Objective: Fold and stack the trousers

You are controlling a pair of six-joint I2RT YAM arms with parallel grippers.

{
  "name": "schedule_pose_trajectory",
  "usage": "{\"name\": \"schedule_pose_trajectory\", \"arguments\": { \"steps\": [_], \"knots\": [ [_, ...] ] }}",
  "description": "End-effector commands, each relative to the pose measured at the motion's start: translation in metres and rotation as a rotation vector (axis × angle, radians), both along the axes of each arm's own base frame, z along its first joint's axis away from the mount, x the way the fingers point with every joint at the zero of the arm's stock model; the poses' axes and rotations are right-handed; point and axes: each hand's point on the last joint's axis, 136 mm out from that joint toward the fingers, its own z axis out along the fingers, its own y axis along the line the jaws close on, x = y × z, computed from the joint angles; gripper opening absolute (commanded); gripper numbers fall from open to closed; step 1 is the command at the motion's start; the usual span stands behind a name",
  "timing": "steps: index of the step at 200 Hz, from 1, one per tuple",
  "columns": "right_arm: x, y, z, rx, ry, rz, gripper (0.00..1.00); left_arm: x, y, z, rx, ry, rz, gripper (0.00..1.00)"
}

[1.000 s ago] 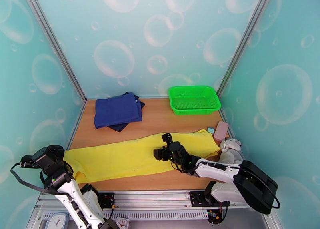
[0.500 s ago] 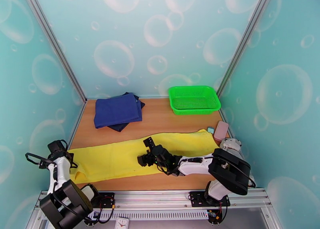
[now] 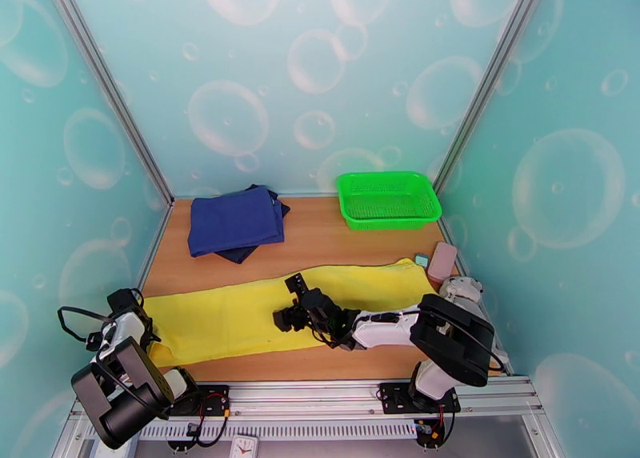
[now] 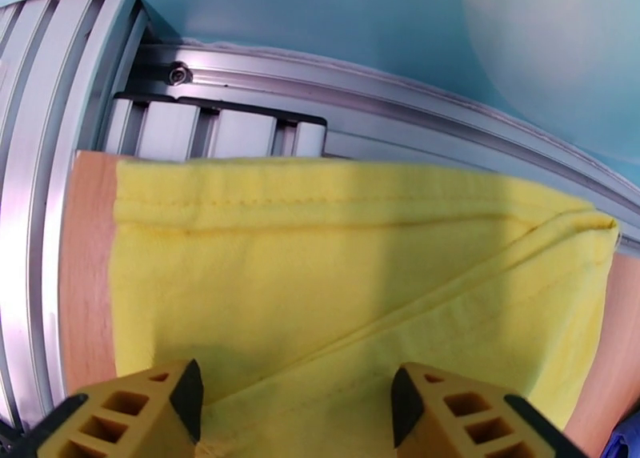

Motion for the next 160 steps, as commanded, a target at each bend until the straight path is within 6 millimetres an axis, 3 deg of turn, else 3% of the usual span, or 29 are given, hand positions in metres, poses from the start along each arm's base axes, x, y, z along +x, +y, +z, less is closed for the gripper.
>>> {"name": "schedule_pose_trajectory", "arguments": {
  "steps": [1, 42, 57, 99, 113, 142, 160],
  "knots": [
    [0.012, -0.01, -0.024, -0.059, 0.07, -0.098, 0.82, 0.006, 0.0, -0.007, -0.001, -0.017, -0.013, 0.63],
    [0.014, -0.015, -0.035, -0.053, 0.103, -0.113, 0.84, 0.01, 0.001, 0.001, 0.023, -0.046, -0.027, 0.47],
    [0.015, -0.016, -0.034, -0.053, 0.103, -0.115, 0.84, 0.011, 0.001, 0.005, 0.037, -0.064, -0.034, 0.35],
    [0.016, -0.018, -0.036, -0.062, 0.114, -0.134, 0.86, 0.013, 0.002, 0.011, 0.048, -0.085, -0.04, 0.34],
    [0.019, -0.026, -0.044, -0.077, 0.136, -0.179, 0.86, 0.019, 0.001, 0.011, 0.042, -0.103, -0.063, 0.17],
    [0.02, -0.037, -0.055, -0.049, 0.173, -0.206, 0.86, 0.024, 0.003, 0.013, 0.035, -0.122, -0.074, 0.06],
    [0.019, -0.038, -0.056, -0.037, 0.179, -0.202, 0.86, 0.026, 0.003, 0.015, 0.031, -0.132, -0.076, 0.05]
  ]
}}
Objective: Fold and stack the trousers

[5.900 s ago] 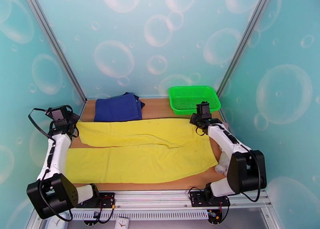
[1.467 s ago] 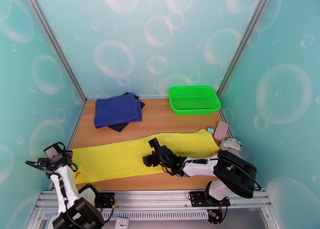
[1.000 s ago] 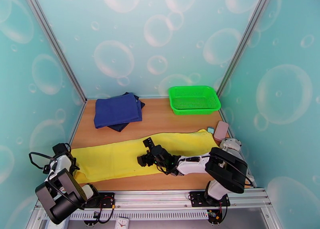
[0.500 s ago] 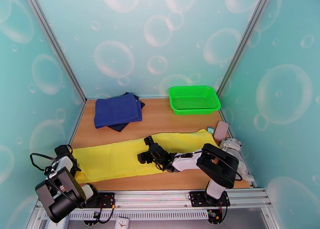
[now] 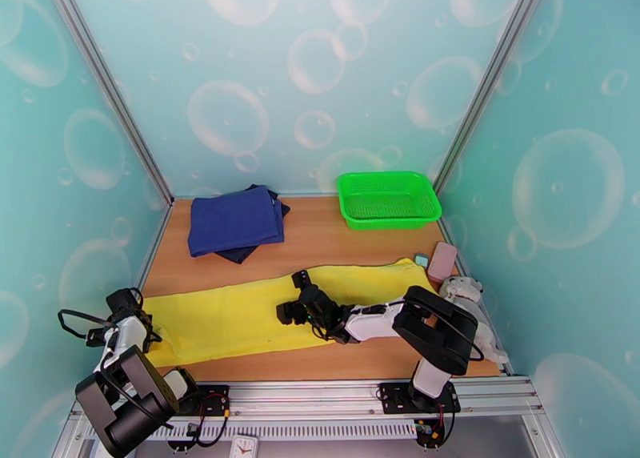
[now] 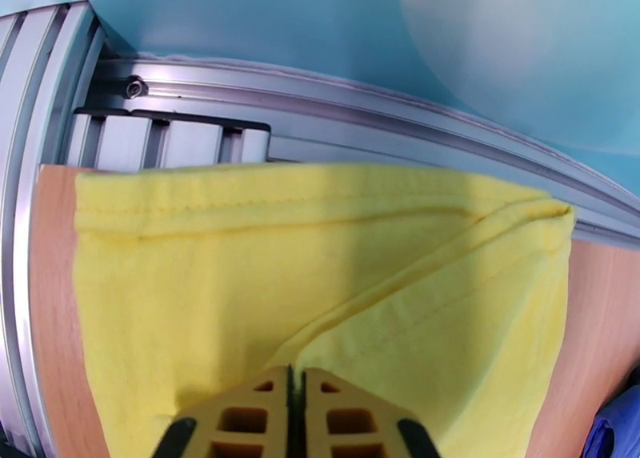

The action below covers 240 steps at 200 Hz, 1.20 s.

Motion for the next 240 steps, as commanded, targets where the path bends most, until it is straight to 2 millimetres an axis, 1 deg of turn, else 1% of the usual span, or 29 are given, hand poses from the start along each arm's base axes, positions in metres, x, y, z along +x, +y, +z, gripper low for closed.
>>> {"name": "schedule_pose_trajectory", "arguments": {
  "steps": [1, 11, 20, 43, 54, 67, 75, 88, 109, 144, 157, 169, 186, 209, 222, 232, 240],
  "knots": [
    [-0.003, -0.016, -0.024, -0.023, 0.065, -0.049, 0.86, 0.008, 0.002, 0.004, -0.001, -0.034, -0.023, 0.05],
    [-0.004, -0.015, -0.024, -0.018, 0.069, -0.045, 0.86, 0.008, 0.002, 0.006, 0.002, -0.035, -0.02, 0.03],
    [-0.004, -0.013, -0.024, -0.015, 0.07, -0.039, 0.87, 0.009, 0.003, 0.008, 0.006, -0.044, -0.023, 0.0],
    [-0.004, -0.011, -0.023, -0.007, 0.073, -0.032, 0.87, 0.01, 0.005, 0.015, 0.013, -0.062, -0.019, 0.0],
    [-0.004, -0.011, -0.023, -0.005, 0.074, -0.033, 0.87, 0.01, 0.008, 0.023, 0.025, -0.072, -0.01, 0.0],
    [-0.004, -0.013, -0.024, -0.011, 0.075, -0.043, 0.87, 0.007, 0.015, 0.037, 0.058, -0.066, 0.015, 0.0],
    [-0.002, -0.017, -0.027, -0.022, 0.082, -0.066, 0.87, 0.002, 0.02, 0.045, 0.078, -0.056, 0.041, 0.0],
    [0.001, -0.025, -0.031, -0.032, 0.097, -0.11, 0.87, 0.001, 0.026, 0.055, 0.096, -0.063, 0.059, 0.0],
    [0.003, -0.033, -0.031, -0.014, 0.1, -0.14, 0.88, -0.002, 0.033, 0.058, 0.089, -0.052, 0.07, 0.0],
    [0.001, -0.032, -0.026, 0.005, 0.087, -0.124, 0.88, -0.009, 0.045, 0.061, 0.095, -0.029, 0.095, 0.0],
    [0.001, -0.031, -0.026, 0.005, 0.088, -0.121, 0.88, -0.011, 0.048, 0.066, 0.097, -0.055, 0.106, 0.0],
    [0.002, -0.031, -0.029, 0.0, 0.091, -0.121, 0.88, -0.006, 0.049, 0.075, 0.102, -0.102, 0.096, 0.0],
    [0.004, -0.035, -0.036, -0.023, 0.102, -0.148, 0.88, -0.002, 0.049, 0.095, 0.125, -0.146, 0.084, 0.0],
    [0.005, -0.04, -0.047, -0.028, 0.12, -0.178, 0.89, -0.003, 0.049, 0.126, 0.199, -0.196, 0.073, 0.0],
    [0.003, -0.041, -0.052, -0.018, 0.136, -0.174, 0.89, -0.009, 0.051, 0.14, 0.249, -0.201, 0.088, 0.0],
    [0.002, -0.039, -0.055, -0.013, 0.145, -0.168, 0.89, -0.015, 0.051, 0.144, 0.273, -0.19, 0.1, 0.0],
    [0.001, -0.039, -0.056, -0.009, 0.147, -0.165, 0.89, -0.018, 0.05, 0.14, 0.273, -0.174, 0.108, 0.0]
  ]
}}
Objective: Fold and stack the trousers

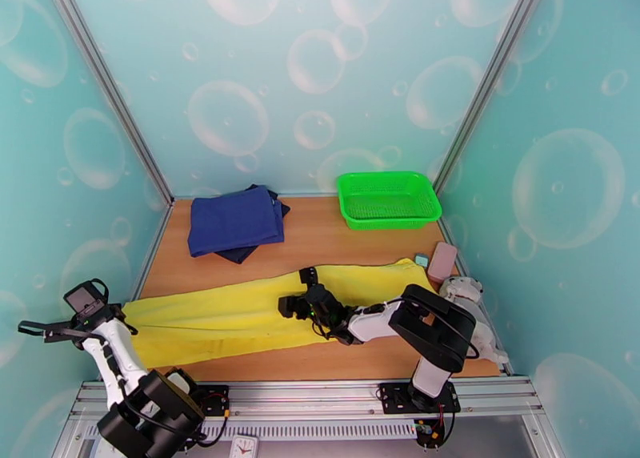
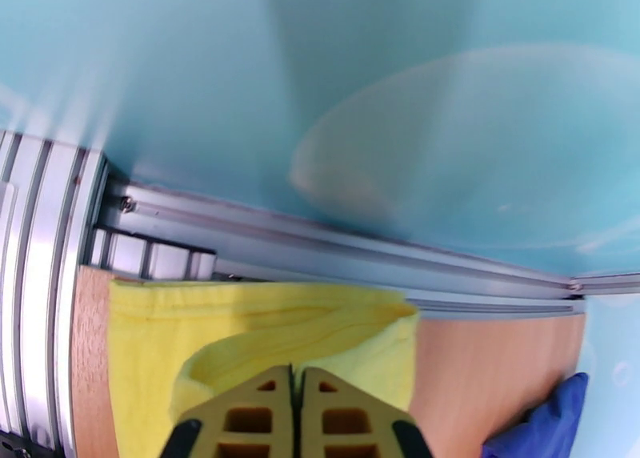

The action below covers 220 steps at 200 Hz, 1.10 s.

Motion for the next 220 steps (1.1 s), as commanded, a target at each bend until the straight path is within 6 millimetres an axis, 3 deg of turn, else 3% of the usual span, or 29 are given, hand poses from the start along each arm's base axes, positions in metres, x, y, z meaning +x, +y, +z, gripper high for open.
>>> {"name": "schedule_pose_trajectory", "arguments": {
  "steps": [1, 25, 45, 62, 90, 111, 141, 164, 176, 205, 220],
  "knots": [
    [-0.015, -0.035, -0.062, -0.134, 0.161, -0.061, 0.89, -0.013, 0.005, 0.015, 0.065, 0.032, 0.036, 0.0],
    [-0.017, -0.031, -0.06, -0.103, 0.162, -0.042, 0.89, -0.019, 0.0, -0.012, 0.007, 0.073, 0.049, 0.1],
    [-0.019, -0.03, -0.06, -0.104, 0.162, -0.031, 0.89, -0.02, -0.005, -0.028, -0.044, 0.073, 0.043, 0.26],
    [-0.02, -0.032, -0.058, -0.111, 0.156, -0.028, 0.89, -0.019, -0.007, -0.026, -0.04, 0.052, 0.041, 0.31],
    [-0.02, -0.027, -0.042, -0.083, 0.093, 0.007, 0.89, -0.015, -0.005, -0.004, 0.019, -0.01, 0.034, 0.36],
    [-0.025, -0.012, -0.029, -0.118, 0.032, 0.069, 0.89, 0.003, -0.007, 0.001, 0.046, -0.06, -0.057, 0.37],
    [-0.027, 0.005, -0.033, -0.213, 0.022, 0.105, 0.9, 0.035, -0.019, -0.04, -0.056, 0.016, -0.195, 0.4],
    [-0.031, 0.011, -0.028, -0.155, 0.016, 0.12, 0.9, 0.035, -0.016, -0.077, -0.145, 0.107, -0.171, 0.4],
    [-0.032, 0.012, -0.027, -0.151, 0.018, 0.12, 0.9, 0.036, -0.014, -0.086, -0.19, 0.121, -0.146, 0.4],
    [-0.033, 0.011, -0.023, -0.16, 0.015, 0.123, 0.9, 0.043, 0.005, -0.067, -0.128, 0.158, -0.066, 0.41],
    [-0.033, 0.008, -0.023, -0.166, 0.012, 0.114, 0.91, 0.046, 0.005, -0.061, -0.116, 0.187, -0.029, 0.44]
  ]
}}
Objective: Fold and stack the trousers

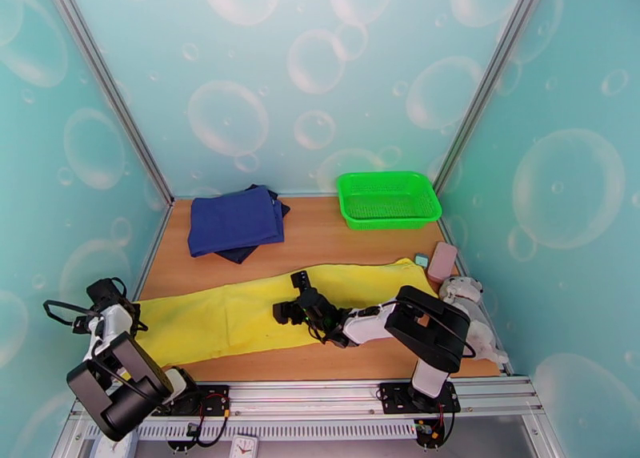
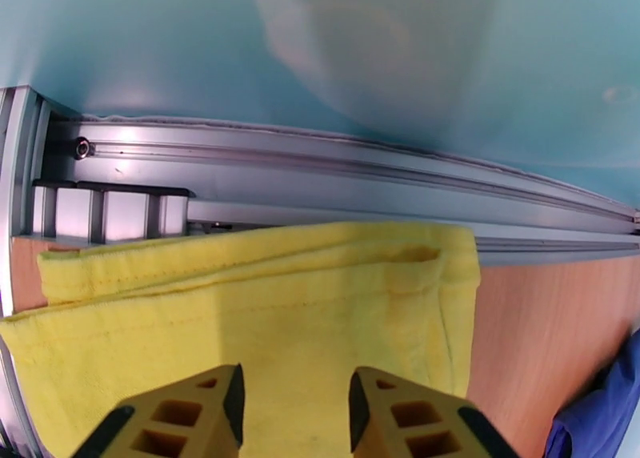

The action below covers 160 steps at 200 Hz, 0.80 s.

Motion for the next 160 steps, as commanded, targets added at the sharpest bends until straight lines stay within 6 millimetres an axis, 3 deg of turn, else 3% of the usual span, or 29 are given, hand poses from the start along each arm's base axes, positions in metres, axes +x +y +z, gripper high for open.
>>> {"name": "schedule_pose_trajectory", "arguments": {
  "steps": [1, 22, 28, 64, 104, 160],
  "knots": [
    [-0.015, -0.009, -0.02, -0.079, 0.054, 0.02, 0.9, 0.011, 0.016, 0.029, 0.088, 0.005, 0.077, 0.44],
    [-0.015, -0.013, -0.021, -0.096, 0.053, 0.009, 0.91, 0.006, 0.022, 0.027, 0.1, 0.061, 0.156, 0.45],
    [-0.015, -0.016, -0.022, -0.109, 0.055, -0.001, 0.91, 0.01, 0.03, 0.034, 0.118, 0.062, 0.175, 0.45],
    [-0.014, -0.036, -0.027, -0.142, 0.065, -0.05, 0.91, 0.017, 0.035, 0.018, 0.072, 0.133, 0.194, 0.42],
    [-0.013, -0.034, -0.031, -0.134, 0.081, -0.031, 0.92, 0.039, 0.027, 0.015, 0.089, 0.084, 0.187, 0.39],
    [-0.015, -0.032, -0.04, -0.135, 0.1, -0.019, 0.92, 0.045, 0.023, -0.006, 0.071, 0.148, 0.209, 0.4]
  ]
}}
